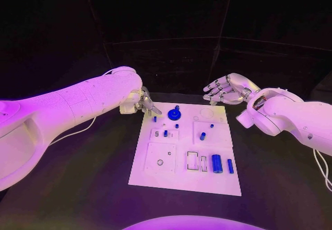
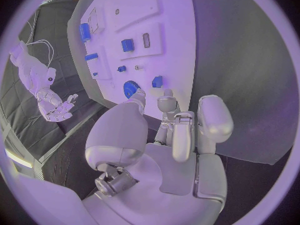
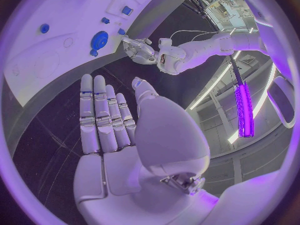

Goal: Assemble the parts on the task board

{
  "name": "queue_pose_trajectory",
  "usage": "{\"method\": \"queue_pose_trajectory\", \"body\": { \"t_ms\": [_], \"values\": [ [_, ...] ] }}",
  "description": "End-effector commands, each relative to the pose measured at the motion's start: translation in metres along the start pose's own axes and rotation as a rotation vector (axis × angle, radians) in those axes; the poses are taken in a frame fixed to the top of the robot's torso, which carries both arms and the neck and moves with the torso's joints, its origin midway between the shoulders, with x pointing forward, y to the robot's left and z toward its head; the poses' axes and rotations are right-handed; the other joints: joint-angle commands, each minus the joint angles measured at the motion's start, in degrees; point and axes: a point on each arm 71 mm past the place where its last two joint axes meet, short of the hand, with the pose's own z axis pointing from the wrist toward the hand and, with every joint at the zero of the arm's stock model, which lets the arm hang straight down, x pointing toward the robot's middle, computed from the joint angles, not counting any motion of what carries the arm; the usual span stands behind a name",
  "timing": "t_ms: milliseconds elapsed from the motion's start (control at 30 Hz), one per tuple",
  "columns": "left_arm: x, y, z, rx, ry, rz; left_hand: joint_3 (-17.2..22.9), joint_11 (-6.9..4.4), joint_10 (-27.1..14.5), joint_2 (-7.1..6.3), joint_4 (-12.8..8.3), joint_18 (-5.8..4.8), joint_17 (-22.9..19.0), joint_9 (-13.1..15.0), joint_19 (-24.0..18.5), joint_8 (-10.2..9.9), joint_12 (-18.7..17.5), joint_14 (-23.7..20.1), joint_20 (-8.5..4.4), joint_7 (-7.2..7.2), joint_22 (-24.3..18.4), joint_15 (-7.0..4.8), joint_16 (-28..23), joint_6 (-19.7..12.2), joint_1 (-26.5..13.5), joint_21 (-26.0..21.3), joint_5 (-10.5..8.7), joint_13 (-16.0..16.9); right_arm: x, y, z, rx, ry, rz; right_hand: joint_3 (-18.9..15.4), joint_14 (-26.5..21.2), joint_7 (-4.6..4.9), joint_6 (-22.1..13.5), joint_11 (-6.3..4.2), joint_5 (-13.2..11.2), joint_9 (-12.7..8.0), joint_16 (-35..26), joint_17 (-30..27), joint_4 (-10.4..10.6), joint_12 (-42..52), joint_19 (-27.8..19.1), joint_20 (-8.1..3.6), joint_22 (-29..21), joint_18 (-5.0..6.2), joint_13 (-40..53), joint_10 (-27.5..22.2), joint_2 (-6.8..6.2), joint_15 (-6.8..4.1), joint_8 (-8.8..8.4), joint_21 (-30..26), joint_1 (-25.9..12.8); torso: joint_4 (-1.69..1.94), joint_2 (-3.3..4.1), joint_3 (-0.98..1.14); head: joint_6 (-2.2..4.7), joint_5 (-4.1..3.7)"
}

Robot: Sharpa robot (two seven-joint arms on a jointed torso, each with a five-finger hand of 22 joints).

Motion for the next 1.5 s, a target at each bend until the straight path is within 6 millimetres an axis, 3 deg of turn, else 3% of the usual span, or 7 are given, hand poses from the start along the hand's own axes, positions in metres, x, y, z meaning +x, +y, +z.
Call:
{"method": "queue_pose_trajectory", "body": {
  "t_ms": [33, 633, 1333, 1500],
  "values": [
    [0.001, 0.001, 0.002, 0.003, 0.016, 0.020, -0.4, 0.34, 0.0, 0.37, 0.0, -0.03, 14.0, -0.1, -0.1, -0.3, 0.3, 5.9, 0.40, 0.13, 0.1, 0.38, -0.1, 0.4, 0.3, 0.0, -0.20, 0.1, 0.000, 0.002, 0.001, -0.013, 0.003, 0.002, 0.1, -0.5, 1.37, -0.4, 0.18, 0.3, 0.0, -0.2, 0.0, -0.3, 0.3, -0.4, 0.14, -0.1, 0.39, 0.0, -0.4, -0.18, 0.06, 0.24, -0.3, 0.6, 0.01, -0.01, 0.02, -0.09, 0.05],
    [0.007, -0.006, 0.007, 0.033, 0.031, 0.026, -1.2, 0.22, 0.2, 2.43, -0.6, -0.15, 14.3, -0.7, 0.2, -0.5, 0.6, 6.0, 0.40, -0.03, 0.9, 0.33, 0.0, 1.7, 3.3, 0.4, -0.18, 0.2, 0.001, 0.003, 0.002, -0.020, 0.005, 0.003, 0.2, -0.4, 1.36, -0.4, 0.16, 0.5, 0.0, -0.2, -0.3, -0.4, 0.4, -0.4, 0.15, -0.1, 0.43, 0.0, -0.4, -0.04, 0.03, 0.36, -0.4, 0.7, 0.07, -0.04, 0.03, -0.33, -0.02],
    [0.012, -0.009, 0.010, 0.033, 0.049, 0.037, -1.4, 0.16, 0.3, 3.77, -1.6, -0.18, 14.4, -1.1, 0.2, -0.7, 0.7, 6.0, 0.38, -0.10, 1.2, 0.29, 0.1, 2.5, 5.4, 0.5, -0.17, 0.2, 0.002, 0.004, 0.003, -0.023, 0.007, 0.004, 0.3, -0.4, 1.35, -0.4, 0.14, 0.8, 0.0, -0.1, -0.5, -0.5, 0.4, -0.3, 0.15, -0.2, 0.45, -0.1, -0.4, -0.01, 0.02, 0.44, -0.5, 0.8, 0.07, -0.04, 0.09, -0.54, -0.11],
    [0.012, -0.009, 0.010, 0.031, 0.046, 0.035, -1.0, 0.14, 0.3, 4.84, -2.4, -0.17, 14.4, -1.3, 0.2, -0.8, 0.7, 6.0, 0.36, -0.11, 1.2, 0.26, 0.1, 2.7, 6.8, 0.5, -0.17, 0.1, 0.003, 0.005, 0.004, -0.025, 0.008, 0.005, 0.3, -0.4, 1.35, -0.4, 0.14, 0.8, 0.0, -0.1, -0.5, -0.5, 0.4, -0.3, 0.15, -0.2, 0.45, -0.1, -0.4, -0.01, 0.02, 0.44, -0.5, 0.8, 0.04, -0.06, 0.03, -0.61, -0.14]
  ]
}}
